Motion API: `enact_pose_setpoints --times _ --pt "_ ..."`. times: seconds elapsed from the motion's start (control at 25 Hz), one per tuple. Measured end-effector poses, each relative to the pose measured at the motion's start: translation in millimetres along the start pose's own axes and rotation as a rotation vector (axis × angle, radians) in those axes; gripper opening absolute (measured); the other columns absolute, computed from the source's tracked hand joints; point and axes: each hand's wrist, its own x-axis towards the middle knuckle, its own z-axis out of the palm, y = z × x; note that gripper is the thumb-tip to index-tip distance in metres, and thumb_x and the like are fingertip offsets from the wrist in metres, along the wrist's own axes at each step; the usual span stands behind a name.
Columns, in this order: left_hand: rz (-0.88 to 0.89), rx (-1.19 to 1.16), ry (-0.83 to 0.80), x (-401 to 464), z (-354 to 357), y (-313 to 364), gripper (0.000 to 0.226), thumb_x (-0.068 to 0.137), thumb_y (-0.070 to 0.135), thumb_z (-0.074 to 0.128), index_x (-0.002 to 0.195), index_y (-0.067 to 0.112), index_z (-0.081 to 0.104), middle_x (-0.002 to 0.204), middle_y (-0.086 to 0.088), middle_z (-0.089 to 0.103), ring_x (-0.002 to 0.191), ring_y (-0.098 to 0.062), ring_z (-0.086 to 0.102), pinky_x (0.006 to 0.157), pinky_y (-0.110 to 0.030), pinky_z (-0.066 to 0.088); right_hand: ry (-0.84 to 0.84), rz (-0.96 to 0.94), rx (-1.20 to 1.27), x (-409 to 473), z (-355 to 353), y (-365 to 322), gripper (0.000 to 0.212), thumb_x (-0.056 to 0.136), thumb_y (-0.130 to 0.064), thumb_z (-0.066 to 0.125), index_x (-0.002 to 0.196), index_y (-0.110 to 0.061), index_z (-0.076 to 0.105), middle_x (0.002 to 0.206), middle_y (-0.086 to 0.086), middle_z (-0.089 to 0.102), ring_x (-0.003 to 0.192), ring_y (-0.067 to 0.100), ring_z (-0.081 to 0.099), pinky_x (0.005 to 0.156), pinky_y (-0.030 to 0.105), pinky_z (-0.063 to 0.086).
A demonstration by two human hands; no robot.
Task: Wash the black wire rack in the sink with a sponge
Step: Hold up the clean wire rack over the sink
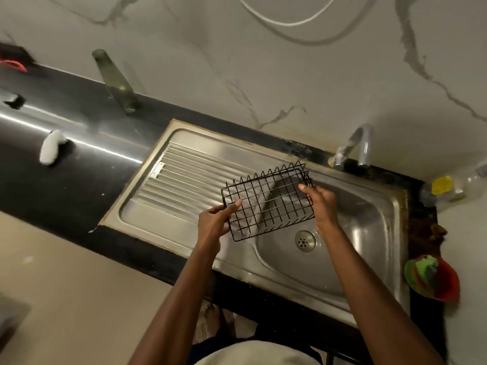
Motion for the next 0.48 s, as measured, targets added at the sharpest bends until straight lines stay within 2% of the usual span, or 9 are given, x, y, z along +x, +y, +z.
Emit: enact_pose_setpoints --times 0.12,0.24,0.28,0.4,0.48 --pt "-0.031 -0.062 0.096 4.2 -23.1 -1.2 0.071 0.052 0.056 0.094 0.106 0.011 0.081 0.099 -0.001 0.079 0.099 -0.017 0.072 0.084 -0.040 0.060 -0.158 -0.016 -0.028 24.4 38.8 -15.6 0.007 0.087 -0.028 0.075 0.087 -0.021 0.074 0.090 -0.008 0.073 0.089 0.004 0.064 0.083 0.025 0.047" --pt "-0.060 -0.133 0.190 9.1 -34.5 -3.9 0.065 0.061 0.046 0.095 0.108 0.005 0.078 0.100 -0.001 0.074 0.101 -0.019 0.068 0.086 -0.041 0.062 -0.282 -0.009 -0.081 52.3 73.1 -20.0 0.015 0.082 -0.030 0.079 0.089 -0.018 0.076 0.090 -0.006 0.076 0.090 0.006 0.066 0.087 0.030 0.045" --pt "-0.072 -0.159 0.218 11.3 -37.5 -5.9 0.069 0.061 0.046 0.094 0.112 0.002 0.076 0.104 0.000 0.072 0.106 -0.020 0.066 0.088 -0.043 0.062 -0.325 -0.007 -0.093 63.4 84.5 -19.3 0.027 0.077 -0.037 0.082 0.093 -0.015 0.077 0.095 -0.003 0.077 0.094 0.009 0.067 0.092 0.031 0.046" --pt "-0.104 -0.209 0.284 17.5 -43.4 -14.7 0.082 0.055 0.051 0.093 0.117 0.000 0.073 0.113 -0.002 0.069 0.110 -0.022 0.062 0.090 -0.046 0.062 -0.441 -0.007 -0.146 96.3 113.4 -9.9 0.092 0.052 -0.070 0.085 0.119 -0.008 0.072 0.125 0.007 0.071 0.119 0.016 0.063 0.109 0.037 0.042" --pt "-0.109 -0.242 0.330 22.9 -45.0 -22.3 0.094 0.052 0.055 0.094 0.123 -0.001 0.070 0.124 -0.007 0.068 0.110 -0.022 0.063 0.087 -0.044 0.064 -0.507 -0.003 -0.186 117.0 128.9 0.8 0.103 0.050 -0.075 0.082 0.128 -0.009 0.067 0.133 0.006 0.067 0.125 0.018 0.059 0.106 0.036 0.043"
